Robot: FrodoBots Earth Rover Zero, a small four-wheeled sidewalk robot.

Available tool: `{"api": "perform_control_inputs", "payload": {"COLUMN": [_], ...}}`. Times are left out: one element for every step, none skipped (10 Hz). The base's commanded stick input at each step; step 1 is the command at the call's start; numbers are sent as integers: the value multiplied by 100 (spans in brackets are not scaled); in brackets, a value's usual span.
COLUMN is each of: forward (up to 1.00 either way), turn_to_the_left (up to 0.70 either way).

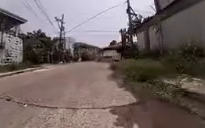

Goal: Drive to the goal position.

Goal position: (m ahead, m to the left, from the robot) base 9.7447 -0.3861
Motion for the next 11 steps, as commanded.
{"api": "perform_control_inputs", "payload": {"forward": [70, 70, 70, 70, 70, 70, 70, 70, 70, 70, 70], "turn_to_the_left": [0, 0, 0, 0, 0, 0, 0, 0, 0, 0, 0]}}
